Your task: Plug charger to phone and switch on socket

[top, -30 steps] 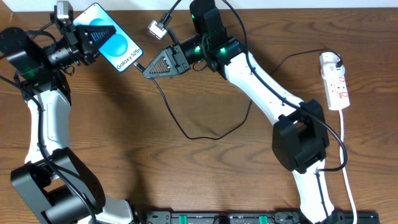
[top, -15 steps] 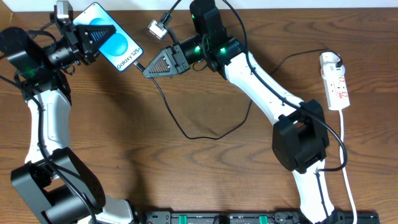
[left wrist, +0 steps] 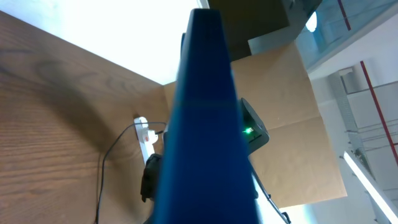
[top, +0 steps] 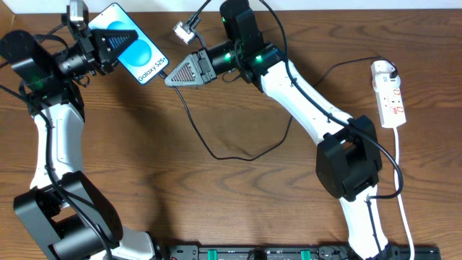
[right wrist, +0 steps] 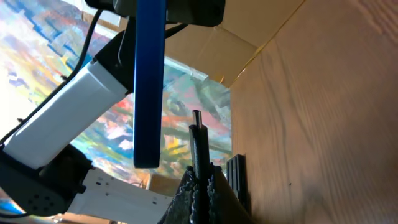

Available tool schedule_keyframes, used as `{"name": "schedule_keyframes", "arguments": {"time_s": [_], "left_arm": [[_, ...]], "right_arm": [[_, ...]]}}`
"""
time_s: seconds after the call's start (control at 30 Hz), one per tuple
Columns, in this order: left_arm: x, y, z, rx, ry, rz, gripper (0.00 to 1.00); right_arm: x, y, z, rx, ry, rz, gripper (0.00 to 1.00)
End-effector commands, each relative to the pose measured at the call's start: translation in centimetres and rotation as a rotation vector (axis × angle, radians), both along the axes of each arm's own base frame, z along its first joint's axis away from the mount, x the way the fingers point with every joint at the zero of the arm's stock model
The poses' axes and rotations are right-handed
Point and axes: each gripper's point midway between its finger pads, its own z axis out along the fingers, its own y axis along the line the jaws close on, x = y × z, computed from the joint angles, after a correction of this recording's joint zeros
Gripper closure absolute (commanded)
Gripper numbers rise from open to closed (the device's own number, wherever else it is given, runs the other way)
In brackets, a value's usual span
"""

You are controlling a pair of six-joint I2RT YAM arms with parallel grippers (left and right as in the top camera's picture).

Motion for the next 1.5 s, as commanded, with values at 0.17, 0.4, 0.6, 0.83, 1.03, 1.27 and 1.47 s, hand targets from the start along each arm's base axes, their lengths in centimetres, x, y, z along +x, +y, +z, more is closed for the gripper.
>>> {"name": "schedule_keyframes", "arguments": {"time_s": [0.17,0.4,0.6,0.83,1.03,1.27,1.47], "left_arm": [[0.1,0.8,1.0,0.033,-0.07,0.049,0.93],[0.2,1.7,1.1,0.033,-0.07,0.077,0.92],[0.3,1.9,1.0,0.045,-0.091,0.085,0.93],[0.9,2.2,-0.5,0.029,-0.053,0.072,0.93],[1.5,2.4,-2.0,0.014,-0.017,0.061,0.92],[1.9,2.7,-2.0,0.005,-0.002,0.092,0.93],[1.9,2.7,-2.0,-0.002,0.01,0.089,0.93]], "right_arm": [[-0.6,-0.2,1.9,0.006,-0.021,-0.01,0.99],[-1.7,0.2,1.3,-0.006,-0.016,0.022,0.99],[-2.0,0.2,1.4,-0.005,-0.011,0.033,0.99],[-1.9,0.2,1.4,-0.008,-0.005,0.031,0.99],[-1.9,0.2,1.3,-0.009,-0.006,0.028,0.99],[-1.9,0.2,1.3,-0.01,-0.006,0.028,0.99],[-2.0,0.4,1.2,-0.014,-0.004,0.026,0.99]]}}
